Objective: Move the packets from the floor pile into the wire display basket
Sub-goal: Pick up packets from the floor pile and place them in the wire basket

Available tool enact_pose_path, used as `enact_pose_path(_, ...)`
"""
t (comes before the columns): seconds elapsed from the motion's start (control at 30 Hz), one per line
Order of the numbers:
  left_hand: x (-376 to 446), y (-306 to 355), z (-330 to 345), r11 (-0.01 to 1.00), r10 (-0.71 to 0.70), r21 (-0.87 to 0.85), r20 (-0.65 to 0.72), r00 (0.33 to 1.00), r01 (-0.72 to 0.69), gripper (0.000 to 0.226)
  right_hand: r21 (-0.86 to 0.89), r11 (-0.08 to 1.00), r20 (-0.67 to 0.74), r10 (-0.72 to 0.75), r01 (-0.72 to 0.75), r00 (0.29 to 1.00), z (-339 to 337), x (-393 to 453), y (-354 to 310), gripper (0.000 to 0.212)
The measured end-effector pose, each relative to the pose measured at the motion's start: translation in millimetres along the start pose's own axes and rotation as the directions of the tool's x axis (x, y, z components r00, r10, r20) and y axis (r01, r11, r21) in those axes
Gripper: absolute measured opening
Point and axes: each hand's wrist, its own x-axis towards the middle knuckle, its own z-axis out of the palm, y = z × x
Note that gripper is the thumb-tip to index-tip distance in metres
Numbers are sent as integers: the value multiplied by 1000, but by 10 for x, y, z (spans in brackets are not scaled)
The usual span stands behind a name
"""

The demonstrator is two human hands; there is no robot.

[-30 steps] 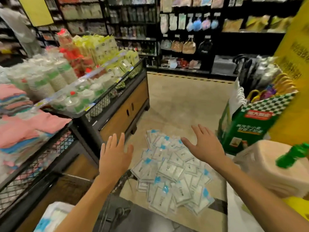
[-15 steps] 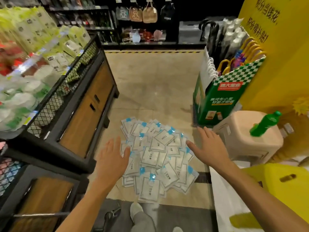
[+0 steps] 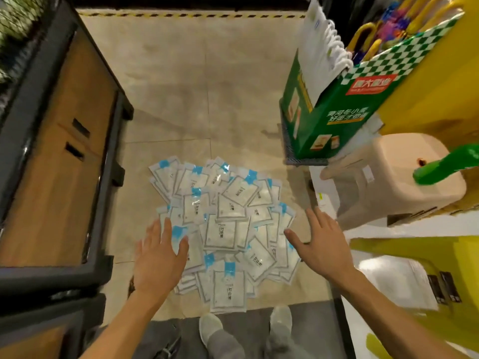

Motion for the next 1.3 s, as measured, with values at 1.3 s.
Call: enact_pose_path(1.3,3324,-1277,5441,809,-136,-581,-36,990,90,54,701,687,-21,287,-190,958,6015,2793,375,47)
